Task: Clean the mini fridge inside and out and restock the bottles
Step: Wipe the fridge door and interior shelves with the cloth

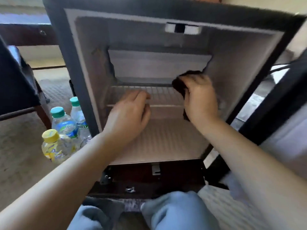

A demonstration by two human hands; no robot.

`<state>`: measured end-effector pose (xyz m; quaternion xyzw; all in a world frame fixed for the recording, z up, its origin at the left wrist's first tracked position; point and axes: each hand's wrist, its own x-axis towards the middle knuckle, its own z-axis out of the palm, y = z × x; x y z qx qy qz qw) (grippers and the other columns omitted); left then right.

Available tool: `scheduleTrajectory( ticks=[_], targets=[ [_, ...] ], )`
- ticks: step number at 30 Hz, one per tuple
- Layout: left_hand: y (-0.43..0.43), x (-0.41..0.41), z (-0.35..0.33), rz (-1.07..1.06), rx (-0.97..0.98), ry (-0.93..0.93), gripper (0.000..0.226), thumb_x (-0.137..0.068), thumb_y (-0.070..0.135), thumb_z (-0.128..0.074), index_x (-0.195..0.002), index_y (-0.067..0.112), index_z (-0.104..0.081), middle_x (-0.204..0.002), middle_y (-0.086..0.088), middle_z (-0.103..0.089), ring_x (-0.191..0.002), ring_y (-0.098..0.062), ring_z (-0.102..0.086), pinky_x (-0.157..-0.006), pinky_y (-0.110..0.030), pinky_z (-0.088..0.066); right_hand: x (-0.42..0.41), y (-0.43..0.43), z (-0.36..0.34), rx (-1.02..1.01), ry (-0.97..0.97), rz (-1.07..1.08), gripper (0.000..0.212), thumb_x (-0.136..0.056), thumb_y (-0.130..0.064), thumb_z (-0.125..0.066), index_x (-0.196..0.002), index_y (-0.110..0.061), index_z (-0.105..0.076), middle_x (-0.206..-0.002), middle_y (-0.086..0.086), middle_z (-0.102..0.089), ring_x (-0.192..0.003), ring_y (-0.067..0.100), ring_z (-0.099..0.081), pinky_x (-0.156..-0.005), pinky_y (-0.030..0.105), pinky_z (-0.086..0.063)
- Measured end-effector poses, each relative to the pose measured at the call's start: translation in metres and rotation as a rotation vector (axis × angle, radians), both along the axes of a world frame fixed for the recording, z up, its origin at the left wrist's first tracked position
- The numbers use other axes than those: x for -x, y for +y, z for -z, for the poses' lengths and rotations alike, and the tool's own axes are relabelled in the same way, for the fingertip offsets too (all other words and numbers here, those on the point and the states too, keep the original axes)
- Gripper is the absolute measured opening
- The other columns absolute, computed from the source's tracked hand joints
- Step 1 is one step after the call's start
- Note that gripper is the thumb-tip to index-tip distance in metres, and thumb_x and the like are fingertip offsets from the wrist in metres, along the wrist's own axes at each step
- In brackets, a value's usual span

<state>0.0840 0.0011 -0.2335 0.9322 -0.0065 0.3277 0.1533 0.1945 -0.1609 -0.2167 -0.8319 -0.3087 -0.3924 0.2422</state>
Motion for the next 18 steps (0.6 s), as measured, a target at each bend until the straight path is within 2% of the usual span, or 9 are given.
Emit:
scheduleTrajectory(
  ticks=[3,5,8,10,12,13,14,16,18],
  targets=[
    [-0.005,-0.048,-0.008,0.025,0.13,0.148,0.028,-0.095,0.023,-0.051,-0.117,0.007,-0.058,-0.113,-0.016,-0.061,-0.106,-0.032,-0.054,-0.083,-0.034,-0.04,-0.031,-0.036,-0.03,0.291,-0.238,0.18,0.025,-0.077,0.004,-0.057,-0.1,0.003,-0.069,-0.099,0.019,-0.068,-0.096,0.039,-0.06,-0.07,0.038,-0.053],
    [-0.007,-0.078,-0.011,0.049,0.125,0.179,0.029,-0.096,0.025,-0.05,-0.116,0.006,-0.059,-0.116,-0.017,-0.061,-0.107,-0.033,-0.054,-0.086,-0.035,-0.042,-0.049,-0.054,-0.054,0.457,-0.363,0.327,0.02,-0.076,0.0,-0.054,-0.091,0.002,-0.069,-0.09,0.017,-0.068,-0.088,0.036,-0.063,-0.065,0.034,-0.051],
    [-0.005,-0.108,-0.004,0.004,0.053,0.245,0.035,-0.096,0.03,-0.047,-0.12,0.006,-0.057,-0.12,-0.018,-0.058,-0.113,-0.032,-0.051,-0.087,-0.036,-0.041,-0.065,-0.049,-0.071,0.586,-0.328,0.47,0.032,-0.073,-0.004,-0.041,-0.085,0.004,-0.07,-0.085,0.021,-0.068,-0.084,0.037,-0.065,-0.065,0.034,-0.051],
    [-0.002,-0.117,0.003,-0.031,0.053,0.292,0.042,-0.097,0.036,-0.043,-0.126,0.006,-0.053,-0.121,-0.018,-0.056,-0.115,-0.033,-0.05,-0.089,-0.035,-0.041,-0.071,-0.038,-0.053,0.73,-0.24,0.555,0.049,-0.078,-0.011,-0.031,-0.106,0.008,-0.067,-0.11,0.022,-0.066,-0.11,0.037,-0.06,-0.087,0.041,-0.05],
    [0.002,-0.12,0.007,-0.041,0.05,0.313,0.046,-0.097,0.041,-0.04,-0.128,0.008,-0.051,-0.122,-0.018,-0.056,-0.114,-0.033,-0.05,-0.089,-0.035,-0.041,-0.074,-0.035,-0.021,0.889,-0.038,0.583,0.07,-0.081,-0.021,-0.012,-0.135,0.006,-0.046,-0.143,0.021,-0.045,-0.137,0.035,-0.034,-0.114,0.042,-0.024],
    [0.003,-0.12,0.008,-0.039,0.047,0.322,0.047,-0.097,0.042,-0.039,-0.128,0.008,-0.051,-0.123,-0.018,-0.056,-0.114,-0.034,-0.05,-0.088,-0.035,-0.04,-0.074,-0.034,-0.009,0.905,0.057,0.542,0.08,-0.075,-0.024,-0.003,-0.139,0.005,-0.041,-0.146,0.02,-0.041,-0.139,0.035,-0.03,-0.116,0.042,-0.016],
    [0.004,-0.12,0.008,-0.037,0.047,0.329,0.048,-0.097,0.042,-0.039,-0.128,0.007,-0.051,-0.124,-0.019,-0.055,-0.115,-0.035,-0.049,-0.087,-0.035,-0.04,-0.073,-0.034,-0.003,0.873,0.13,0.495,0.086,-0.071,-0.026,-0.001,-0.137,0.007,-0.044,-0.144,0.02,-0.044,-0.137,0.036,-0.032,-0.116,0.042,-0.016],
    [0.005,-0.119,0.008,-0.036,0.053,0.33,0.048,-0.097,0.042,-0.039,-0.128,0.007,-0.049,-0.127,-0.019,-0.054,-0.117,-0.035,-0.048,-0.09,-0.035,-0.04,-0.07,-0.035,-0.001,0.907,0.132,0.49,0.067,-0.078,-0.022,-0.019,-0.122,0.01,-0.058,-0.131,0.022,-0.056,-0.127,0.037,-0.045,-0.11,0.042,-0.029],
    [0.006,-0.118,0.007,-0.038,0.054,0.317,0.047,-0.096,0.042,-0.04,-0.127,0.008,-0.049,-0.129,-0.018,-0.053,-0.119,-0.035,-0.047,-0.093,-0.036,-0.04,-0.066,-0.038,-0.014,0.989,-0.024,0.505,0.03,-0.068,-0.008,-0.055,-0.089,0.007,-0.071,-0.098,0.021,-0.069,-0.101,0.036,-0.062,-0.088,0.037,-0.049]
  ],
)
